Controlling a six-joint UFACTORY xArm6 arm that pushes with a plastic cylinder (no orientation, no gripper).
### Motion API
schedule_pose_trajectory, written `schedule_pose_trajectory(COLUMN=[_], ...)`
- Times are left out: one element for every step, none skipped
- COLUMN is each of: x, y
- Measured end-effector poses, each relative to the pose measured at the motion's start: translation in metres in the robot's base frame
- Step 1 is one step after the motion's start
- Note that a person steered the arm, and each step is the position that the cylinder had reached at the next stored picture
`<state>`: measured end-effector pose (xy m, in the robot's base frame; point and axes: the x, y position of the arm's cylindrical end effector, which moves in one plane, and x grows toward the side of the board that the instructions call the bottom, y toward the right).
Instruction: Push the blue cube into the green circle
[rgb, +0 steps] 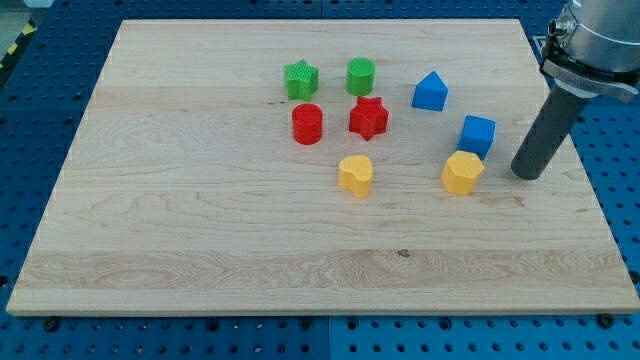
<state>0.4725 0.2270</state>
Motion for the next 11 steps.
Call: schedule_pose_trajectory(x=[-0.003,-0.012,-0.019,-0.023,-0.026,-0.038,-0.055,-0.071,-0.085,-0.099,-0.112], y=[0.0,0.0,-0.002,-0.018,-0.042,-0.059,-0.066,-0.076,-0.09,-0.111,-0.132])
